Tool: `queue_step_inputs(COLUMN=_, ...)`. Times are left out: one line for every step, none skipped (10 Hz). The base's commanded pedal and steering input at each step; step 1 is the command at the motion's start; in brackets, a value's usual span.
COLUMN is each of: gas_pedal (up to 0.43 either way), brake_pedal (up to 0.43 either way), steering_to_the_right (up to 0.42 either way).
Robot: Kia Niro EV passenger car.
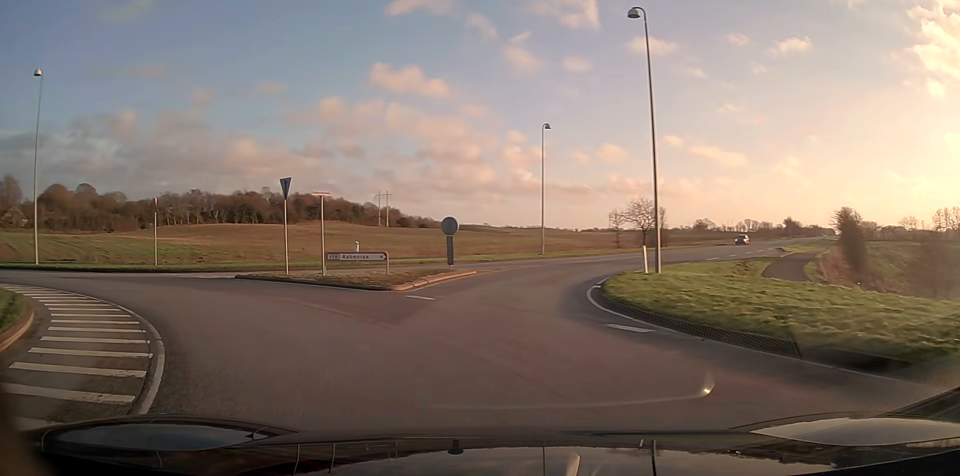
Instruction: Follow the waypoints while adhering to traffic rules and regulations
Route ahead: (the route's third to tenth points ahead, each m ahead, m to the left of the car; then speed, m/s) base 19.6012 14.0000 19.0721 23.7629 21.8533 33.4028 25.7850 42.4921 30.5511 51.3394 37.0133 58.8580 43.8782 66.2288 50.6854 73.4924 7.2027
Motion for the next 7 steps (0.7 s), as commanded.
queue_step_inputs(gas_pedal=0.157, brake_pedal=0.0, steering_to_the_right=-0.217)
queue_step_inputs(gas_pedal=0.157, brake_pedal=0.0, steering_to_the_right=-0.217)
queue_step_inputs(gas_pedal=0.15, brake_pedal=0.0, steering_to_the_right=-0.22)
queue_step_inputs(gas_pedal=0.13, brake_pedal=0.0, steering_to_the_right=-0.226)
queue_step_inputs(gas_pedal=0.118, brake_pedal=0.0, steering_to_the_right=-0.232)
queue_step_inputs(gas_pedal=0.118, brake_pedal=0.0, steering_to_the_right=-0.237)
queue_step_inputs(gas_pedal=0.118, brake_pedal=0.0, steering_to_the_right=-0.242)
